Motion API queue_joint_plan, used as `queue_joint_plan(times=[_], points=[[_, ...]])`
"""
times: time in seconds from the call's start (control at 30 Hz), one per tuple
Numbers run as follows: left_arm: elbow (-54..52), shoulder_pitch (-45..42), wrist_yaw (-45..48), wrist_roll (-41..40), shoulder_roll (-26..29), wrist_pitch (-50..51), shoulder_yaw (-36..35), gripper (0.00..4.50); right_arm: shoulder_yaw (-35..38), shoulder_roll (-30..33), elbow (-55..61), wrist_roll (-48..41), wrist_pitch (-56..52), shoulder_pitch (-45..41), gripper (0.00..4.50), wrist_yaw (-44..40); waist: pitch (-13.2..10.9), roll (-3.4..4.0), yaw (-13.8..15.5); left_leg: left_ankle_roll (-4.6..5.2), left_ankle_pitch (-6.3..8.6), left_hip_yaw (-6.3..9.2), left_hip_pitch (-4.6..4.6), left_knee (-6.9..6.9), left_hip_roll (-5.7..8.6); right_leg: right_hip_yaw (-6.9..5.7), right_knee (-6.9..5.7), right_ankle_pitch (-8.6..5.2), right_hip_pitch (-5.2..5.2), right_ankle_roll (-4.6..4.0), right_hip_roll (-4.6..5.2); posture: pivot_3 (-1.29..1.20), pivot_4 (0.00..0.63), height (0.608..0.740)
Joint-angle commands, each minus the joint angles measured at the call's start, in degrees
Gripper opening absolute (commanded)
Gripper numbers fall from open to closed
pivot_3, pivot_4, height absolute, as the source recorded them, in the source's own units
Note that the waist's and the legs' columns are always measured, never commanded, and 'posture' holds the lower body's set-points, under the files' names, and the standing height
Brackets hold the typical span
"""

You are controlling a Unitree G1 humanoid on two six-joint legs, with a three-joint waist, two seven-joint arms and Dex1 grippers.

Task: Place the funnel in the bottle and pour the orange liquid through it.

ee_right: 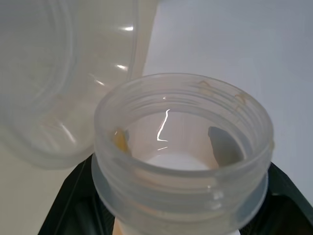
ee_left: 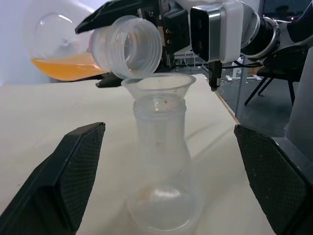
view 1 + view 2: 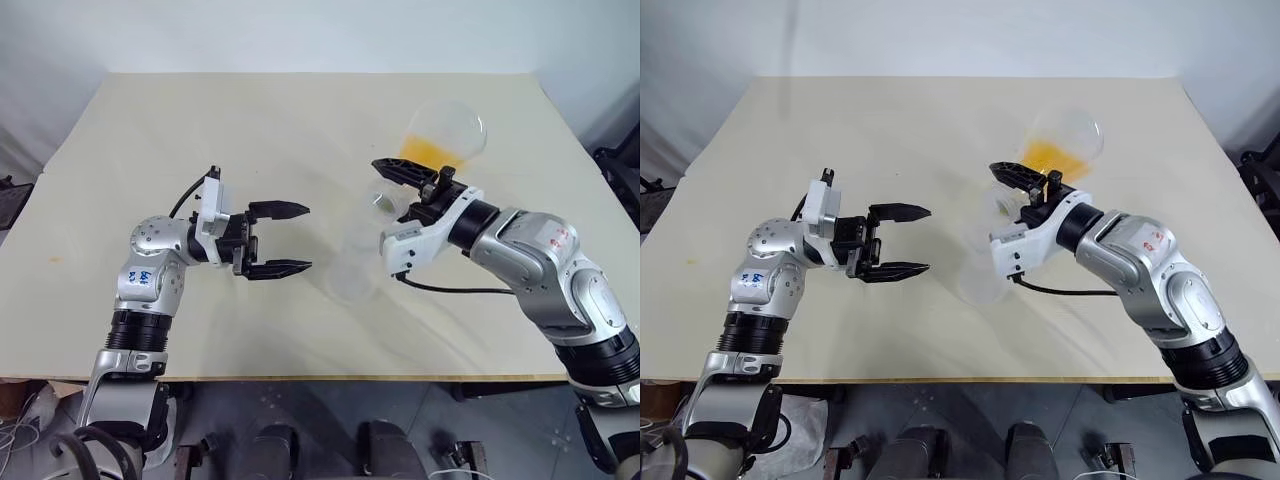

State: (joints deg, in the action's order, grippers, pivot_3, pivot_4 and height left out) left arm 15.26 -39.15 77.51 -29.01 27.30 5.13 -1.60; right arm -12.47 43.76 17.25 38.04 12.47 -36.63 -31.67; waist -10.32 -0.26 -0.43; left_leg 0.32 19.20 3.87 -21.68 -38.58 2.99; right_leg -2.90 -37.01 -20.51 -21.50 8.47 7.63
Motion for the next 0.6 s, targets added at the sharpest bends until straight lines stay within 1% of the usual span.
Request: queue_joint_plan(times=[0.03,0.6], points=[[0.0,-1.5,0.3,0.0,0.3,-0.8,-0.7,4.5,3.2,1.1,0.8,0.9,1.3,-1.9,2.48,2.0,0.0,0.0,0.0,0.0,0.0,0.0,0.0,0.0,0.0,0.0,0.0,0.0,0.0,0.0,0.0,0.0,0.15,0.74],[1.1,-2.3,0.4,0.2,0.1,-1.4,-0.6,4.5,3.3,2.2,-1.5,3.1,5.3,-4.0,2.48,4.1,0.0,0.0,-0.8,0.0,0.0,0.0,0.0,-0.02,0.0,0.0,-0.04,0.0,0.0,0.0,0.0,0.0,0.15,0.74]])
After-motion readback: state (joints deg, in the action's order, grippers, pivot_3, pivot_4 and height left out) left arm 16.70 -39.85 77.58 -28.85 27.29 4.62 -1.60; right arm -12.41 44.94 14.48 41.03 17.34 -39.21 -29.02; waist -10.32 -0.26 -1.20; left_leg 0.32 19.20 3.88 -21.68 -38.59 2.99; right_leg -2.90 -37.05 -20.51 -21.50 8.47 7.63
